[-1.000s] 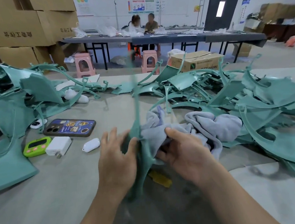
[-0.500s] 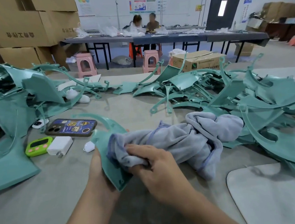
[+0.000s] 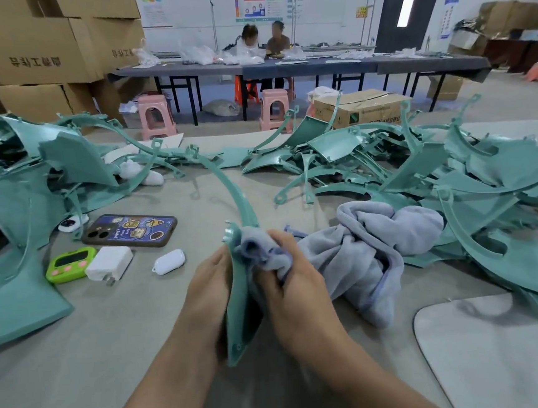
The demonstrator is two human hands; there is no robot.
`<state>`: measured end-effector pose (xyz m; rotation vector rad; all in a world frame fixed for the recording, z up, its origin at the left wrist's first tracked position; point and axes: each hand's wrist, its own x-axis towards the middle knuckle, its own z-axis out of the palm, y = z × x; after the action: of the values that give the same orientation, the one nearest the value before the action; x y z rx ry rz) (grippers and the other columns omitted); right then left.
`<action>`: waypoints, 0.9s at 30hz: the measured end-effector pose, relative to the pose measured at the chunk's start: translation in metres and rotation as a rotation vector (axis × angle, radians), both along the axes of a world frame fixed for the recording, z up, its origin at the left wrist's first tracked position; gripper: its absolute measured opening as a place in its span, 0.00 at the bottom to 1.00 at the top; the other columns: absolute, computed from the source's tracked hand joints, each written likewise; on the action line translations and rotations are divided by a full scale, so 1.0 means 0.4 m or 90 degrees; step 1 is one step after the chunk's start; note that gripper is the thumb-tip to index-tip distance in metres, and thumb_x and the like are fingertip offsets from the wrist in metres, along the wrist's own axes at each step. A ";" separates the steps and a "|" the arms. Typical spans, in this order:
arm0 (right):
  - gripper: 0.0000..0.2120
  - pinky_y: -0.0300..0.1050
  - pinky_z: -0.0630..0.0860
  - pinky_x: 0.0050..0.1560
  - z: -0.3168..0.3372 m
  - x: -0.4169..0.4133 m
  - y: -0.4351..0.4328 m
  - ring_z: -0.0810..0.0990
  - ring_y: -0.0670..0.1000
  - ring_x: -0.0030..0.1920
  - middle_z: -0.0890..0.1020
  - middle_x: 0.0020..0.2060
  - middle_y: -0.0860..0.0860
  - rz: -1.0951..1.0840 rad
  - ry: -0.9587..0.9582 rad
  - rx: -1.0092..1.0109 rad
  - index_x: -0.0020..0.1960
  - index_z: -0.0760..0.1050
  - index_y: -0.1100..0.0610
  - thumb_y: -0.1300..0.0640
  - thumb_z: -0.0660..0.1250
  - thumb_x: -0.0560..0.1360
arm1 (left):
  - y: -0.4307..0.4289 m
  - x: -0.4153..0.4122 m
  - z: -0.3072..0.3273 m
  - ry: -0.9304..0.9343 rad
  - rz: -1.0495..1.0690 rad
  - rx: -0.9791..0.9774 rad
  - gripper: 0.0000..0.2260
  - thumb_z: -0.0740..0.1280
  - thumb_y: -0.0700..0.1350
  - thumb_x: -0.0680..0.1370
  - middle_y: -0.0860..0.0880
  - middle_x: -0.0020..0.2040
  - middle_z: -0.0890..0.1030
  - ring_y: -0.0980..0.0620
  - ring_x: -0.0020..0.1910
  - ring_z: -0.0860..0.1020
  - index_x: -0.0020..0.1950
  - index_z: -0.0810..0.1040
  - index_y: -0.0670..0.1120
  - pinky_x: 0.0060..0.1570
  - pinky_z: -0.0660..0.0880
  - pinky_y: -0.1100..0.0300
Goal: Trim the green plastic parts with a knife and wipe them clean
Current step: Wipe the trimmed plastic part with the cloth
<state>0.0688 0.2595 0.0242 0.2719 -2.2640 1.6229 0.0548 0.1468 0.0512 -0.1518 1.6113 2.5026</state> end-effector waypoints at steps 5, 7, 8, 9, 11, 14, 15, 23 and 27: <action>0.12 0.33 0.76 0.50 0.008 -0.053 0.053 0.81 0.37 0.46 0.85 0.44 0.38 -0.079 -0.119 -0.145 0.60 0.77 0.43 0.48 0.69 0.77 | -0.002 0.026 0.017 -0.101 -0.230 0.272 0.19 0.74 0.51 0.75 0.38 0.59 0.81 0.45 0.56 0.79 0.61 0.81 0.41 0.71 0.68 0.54; 0.02 0.41 0.80 0.46 0.018 -0.067 0.074 0.84 0.46 0.43 0.87 0.40 0.45 -0.072 -0.181 -0.259 0.49 0.81 0.51 0.57 0.71 0.78 | -0.002 0.044 0.024 0.005 -0.298 0.248 0.19 0.81 0.48 0.66 0.41 0.51 0.86 0.49 0.49 0.85 0.53 0.87 0.41 0.58 0.77 0.62; 0.01 0.45 0.82 0.46 0.021 -0.070 0.082 0.85 0.50 0.44 0.87 0.40 0.49 -0.066 -0.212 -0.302 0.47 0.81 0.54 0.59 0.71 0.78 | -0.001 0.047 0.016 0.025 -0.298 0.243 0.13 0.81 0.46 0.61 0.45 0.42 0.87 0.53 0.40 0.85 0.43 0.89 0.44 0.45 0.80 0.65; 0.02 0.49 0.82 0.48 0.024 -0.072 0.087 0.85 0.55 0.46 0.88 0.42 0.53 -0.058 -0.238 -0.342 0.47 0.82 0.56 0.59 0.71 0.79 | 0.004 0.053 0.015 0.055 -0.233 0.150 0.06 0.77 0.45 0.60 0.50 0.35 0.86 0.57 0.33 0.84 0.35 0.88 0.50 0.36 0.80 0.66; 0.03 0.56 0.82 0.52 0.034 -0.070 0.091 0.86 0.60 0.48 0.88 0.45 0.58 -0.048 -0.265 -0.402 0.49 0.82 0.59 0.61 0.70 0.79 | 0.001 0.062 0.015 0.142 -0.150 0.015 0.09 0.71 0.45 0.56 0.55 0.32 0.84 0.61 0.30 0.82 0.32 0.87 0.58 0.32 0.79 0.66; 0.03 0.53 0.83 0.48 0.040 -0.071 0.090 0.85 0.57 0.44 0.87 0.45 0.59 -0.056 -0.257 -0.473 0.51 0.82 0.60 0.62 0.69 0.80 | 0.000 0.056 0.001 0.177 -0.199 -0.083 0.13 0.66 0.40 0.57 0.57 0.29 0.81 0.59 0.29 0.79 0.29 0.85 0.57 0.31 0.75 0.68; 0.04 0.52 0.83 0.47 0.039 -0.069 0.087 0.85 0.56 0.43 0.87 0.45 0.59 -0.053 -0.254 -0.496 0.52 0.81 0.61 0.63 0.68 0.80 | -0.003 0.053 -0.004 0.188 -0.203 -0.138 0.13 0.63 0.36 0.56 0.58 0.26 0.77 0.58 0.27 0.74 0.25 0.82 0.53 0.28 0.71 0.68; 0.13 0.36 0.81 0.40 0.043 -0.084 0.106 0.86 0.46 0.44 0.88 0.42 0.48 -0.023 -0.115 -0.659 0.44 0.86 0.52 0.65 0.67 0.80 | 0.023 0.056 -0.016 0.324 -0.173 -0.238 0.17 0.75 0.43 0.66 0.58 0.53 0.85 0.60 0.54 0.82 0.53 0.85 0.57 0.50 0.76 0.66; 0.16 0.40 0.82 0.35 0.035 -0.080 0.127 0.88 0.48 0.40 0.88 0.41 0.51 0.035 -0.212 -0.678 0.38 0.88 0.49 0.62 0.68 0.78 | 0.046 0.030 -0.041 0.211 0.112 -0.162 0.19 0.76 0.36 0.70 0.57 0.49 0.87 0.54 0.51 0.85 0.48 0.85 0.62 0.49 0.82 0.53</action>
<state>0.0368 0.3101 0.0384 -0.2264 -1.2524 2.7572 0.0669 0.1653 0.0350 0.1027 2.1331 2.5430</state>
